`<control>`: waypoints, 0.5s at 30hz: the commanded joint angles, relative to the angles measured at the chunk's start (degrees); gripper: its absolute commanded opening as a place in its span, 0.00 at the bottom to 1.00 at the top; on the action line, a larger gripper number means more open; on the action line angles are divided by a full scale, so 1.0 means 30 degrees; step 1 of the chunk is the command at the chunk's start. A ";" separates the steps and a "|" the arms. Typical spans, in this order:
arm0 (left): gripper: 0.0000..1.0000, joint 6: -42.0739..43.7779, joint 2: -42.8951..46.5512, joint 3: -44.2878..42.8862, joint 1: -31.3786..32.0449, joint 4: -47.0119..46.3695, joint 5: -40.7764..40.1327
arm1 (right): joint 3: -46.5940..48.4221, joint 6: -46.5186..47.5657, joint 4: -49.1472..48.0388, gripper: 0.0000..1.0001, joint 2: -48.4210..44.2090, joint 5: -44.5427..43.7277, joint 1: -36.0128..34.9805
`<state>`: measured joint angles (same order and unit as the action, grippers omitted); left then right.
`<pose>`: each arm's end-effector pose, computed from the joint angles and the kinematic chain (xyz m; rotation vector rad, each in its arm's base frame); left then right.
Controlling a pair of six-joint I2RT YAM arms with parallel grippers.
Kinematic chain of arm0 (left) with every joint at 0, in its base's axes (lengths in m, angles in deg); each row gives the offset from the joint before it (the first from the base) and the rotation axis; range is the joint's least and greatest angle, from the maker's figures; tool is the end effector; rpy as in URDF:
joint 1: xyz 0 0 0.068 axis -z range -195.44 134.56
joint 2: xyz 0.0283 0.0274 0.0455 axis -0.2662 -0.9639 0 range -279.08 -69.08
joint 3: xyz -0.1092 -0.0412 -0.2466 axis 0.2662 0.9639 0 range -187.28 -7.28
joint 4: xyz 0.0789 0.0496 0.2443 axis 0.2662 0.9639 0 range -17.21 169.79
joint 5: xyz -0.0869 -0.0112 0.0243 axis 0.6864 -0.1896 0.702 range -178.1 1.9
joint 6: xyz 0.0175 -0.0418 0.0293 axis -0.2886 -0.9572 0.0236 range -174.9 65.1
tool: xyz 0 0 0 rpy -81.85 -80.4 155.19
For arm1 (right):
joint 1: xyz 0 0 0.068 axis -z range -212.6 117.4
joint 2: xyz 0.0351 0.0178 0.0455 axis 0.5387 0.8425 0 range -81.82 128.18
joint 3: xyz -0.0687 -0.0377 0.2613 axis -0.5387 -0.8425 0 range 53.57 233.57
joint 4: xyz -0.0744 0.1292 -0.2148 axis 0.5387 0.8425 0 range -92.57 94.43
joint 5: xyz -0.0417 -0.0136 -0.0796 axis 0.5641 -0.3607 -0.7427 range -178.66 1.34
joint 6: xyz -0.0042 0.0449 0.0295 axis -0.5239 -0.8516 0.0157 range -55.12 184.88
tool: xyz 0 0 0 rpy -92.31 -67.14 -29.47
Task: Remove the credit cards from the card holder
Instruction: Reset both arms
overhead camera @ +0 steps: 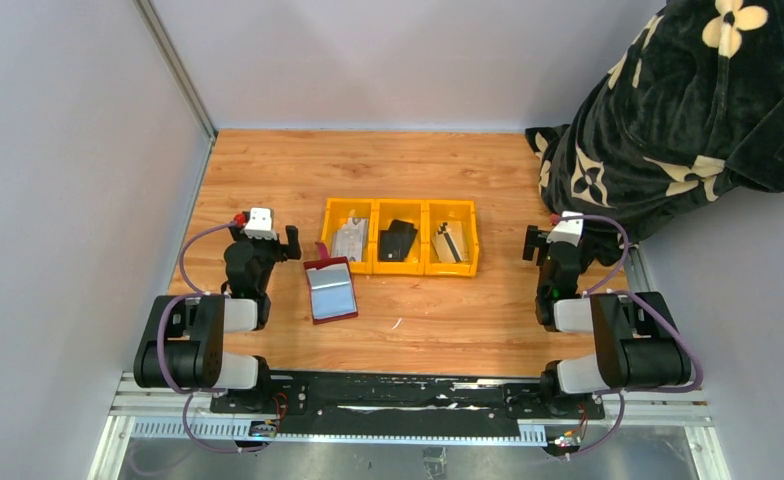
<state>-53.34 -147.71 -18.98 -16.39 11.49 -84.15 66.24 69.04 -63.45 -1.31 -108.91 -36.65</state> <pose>0.2283 0.0014 0.1597 0.0610 1.6677 -0.0245 0.2313 0.0040 0.1566 0.1439 1.6876 -0.3003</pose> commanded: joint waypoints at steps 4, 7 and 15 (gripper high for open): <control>1.00 0.0123 0.0023 0.0167 0.0112 -0.0053 -0.0954 | -0.0062 -0.0363 0.0857 0.94 -0.0322 0.1127 0.0389; 1.00 0.0101 0.0020 0.0162 0.0112 -0.0097 -0.0941 | -0.0066 -0.0346 0.0841 0.94 -0.0294 0.1133 0.0408; 1.00 0.0094 -0.0010 0.0179 0.0112 -0.0132 -0.0942 | -0.0067 -0.0333 0.0841 0.95 -0.0294 0.1150 0.0413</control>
<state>-53.34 -147.71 -18.81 -16.37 12.06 -85.81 66.33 68.76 -61.20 -2.01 -105.65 -36.13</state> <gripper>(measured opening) 0.997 0.944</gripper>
